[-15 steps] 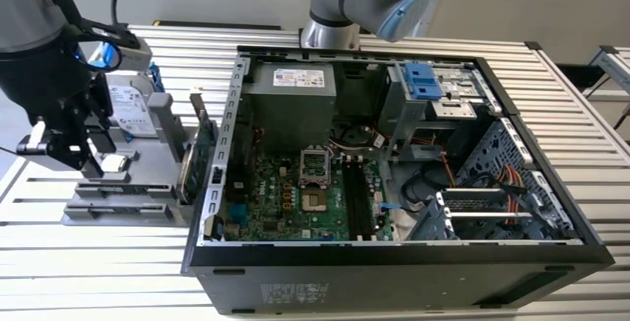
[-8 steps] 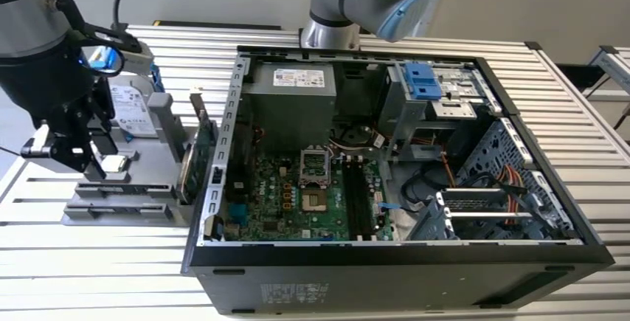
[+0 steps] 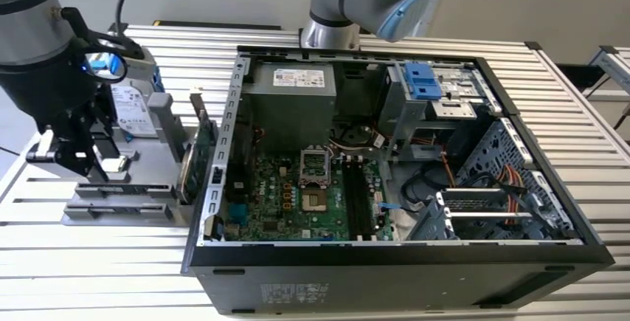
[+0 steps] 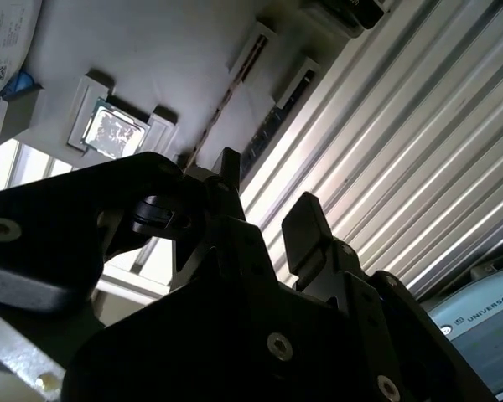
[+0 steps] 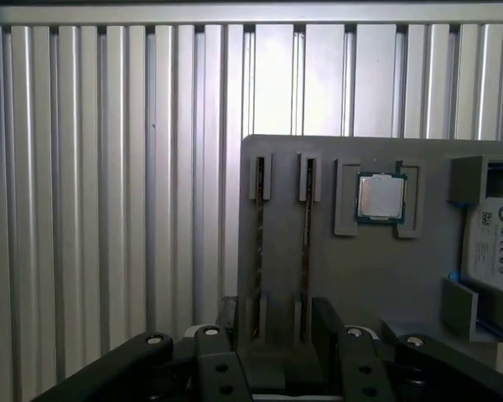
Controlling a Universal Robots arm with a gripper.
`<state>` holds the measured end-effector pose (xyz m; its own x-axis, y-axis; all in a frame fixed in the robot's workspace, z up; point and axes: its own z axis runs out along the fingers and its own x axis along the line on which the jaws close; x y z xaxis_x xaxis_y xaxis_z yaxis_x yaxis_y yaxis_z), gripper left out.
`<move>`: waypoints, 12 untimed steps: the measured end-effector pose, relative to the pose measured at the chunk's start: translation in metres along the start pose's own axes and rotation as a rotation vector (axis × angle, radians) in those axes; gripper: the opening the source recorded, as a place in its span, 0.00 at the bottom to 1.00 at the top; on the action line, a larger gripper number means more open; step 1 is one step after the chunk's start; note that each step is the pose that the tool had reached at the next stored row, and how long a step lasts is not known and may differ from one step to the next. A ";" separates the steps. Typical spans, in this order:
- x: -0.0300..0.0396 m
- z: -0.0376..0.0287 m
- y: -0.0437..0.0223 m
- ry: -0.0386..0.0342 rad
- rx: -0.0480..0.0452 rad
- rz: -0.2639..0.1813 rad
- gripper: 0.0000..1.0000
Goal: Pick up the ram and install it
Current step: 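Pick up the ram and move it above insertion slot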
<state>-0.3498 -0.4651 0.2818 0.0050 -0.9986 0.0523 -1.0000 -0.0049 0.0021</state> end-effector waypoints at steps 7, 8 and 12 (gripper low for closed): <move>0.0004 0.0072 0.0000 -0.0001 0.0001 -0.005 1.00; 0.0004 0.0082 0.0000 0.0000 0.0001 -0.006 1.00; 0.0006 0.0120 0.0002 0.0000 0.0003 -0.010 1.00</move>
<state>-0.3501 -0.4662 0.2699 0.0154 -0.9985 0.0523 -0.9999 -0.0153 0.0023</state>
